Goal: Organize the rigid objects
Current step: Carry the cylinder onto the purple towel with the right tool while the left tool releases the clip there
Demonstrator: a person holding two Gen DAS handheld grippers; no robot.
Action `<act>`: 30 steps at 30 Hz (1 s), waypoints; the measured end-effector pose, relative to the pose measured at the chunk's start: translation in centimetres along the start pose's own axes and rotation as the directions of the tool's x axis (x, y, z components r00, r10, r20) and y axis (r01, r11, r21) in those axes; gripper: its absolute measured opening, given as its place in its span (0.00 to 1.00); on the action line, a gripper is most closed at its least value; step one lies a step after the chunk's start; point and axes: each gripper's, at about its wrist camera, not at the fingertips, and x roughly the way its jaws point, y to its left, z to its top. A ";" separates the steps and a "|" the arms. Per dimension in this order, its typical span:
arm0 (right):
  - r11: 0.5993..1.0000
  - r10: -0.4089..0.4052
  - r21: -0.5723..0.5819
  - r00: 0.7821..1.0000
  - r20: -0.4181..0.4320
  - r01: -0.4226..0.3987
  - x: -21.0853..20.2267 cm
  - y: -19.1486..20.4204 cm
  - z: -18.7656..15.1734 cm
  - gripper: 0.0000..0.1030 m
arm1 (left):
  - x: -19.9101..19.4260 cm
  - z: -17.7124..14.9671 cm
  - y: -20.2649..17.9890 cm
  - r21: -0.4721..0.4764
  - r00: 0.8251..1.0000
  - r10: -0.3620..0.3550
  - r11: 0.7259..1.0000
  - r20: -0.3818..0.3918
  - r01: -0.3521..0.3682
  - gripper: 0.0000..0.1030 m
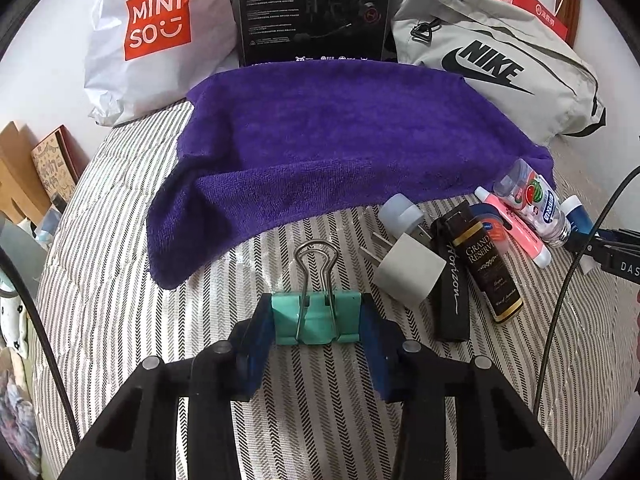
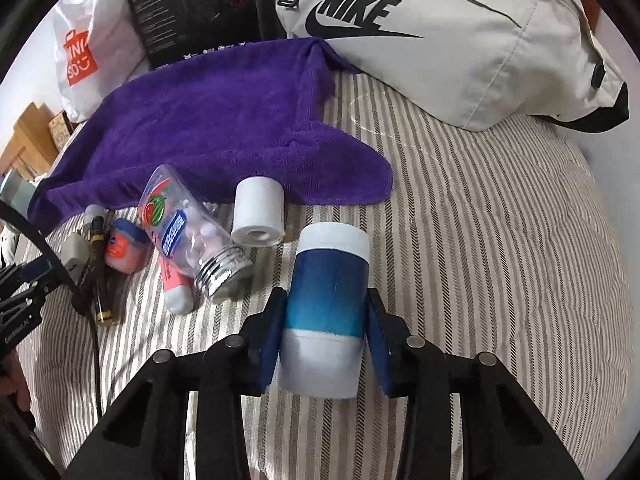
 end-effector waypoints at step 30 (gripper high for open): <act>0.979 0.188 -0.098 0.979 0.075 -0.181 -4.2 1.3 4.3 0.37 | -5.8 4.2 3.8 -0.077 0.997 -0.035 0.996 0.075 0.040 0.38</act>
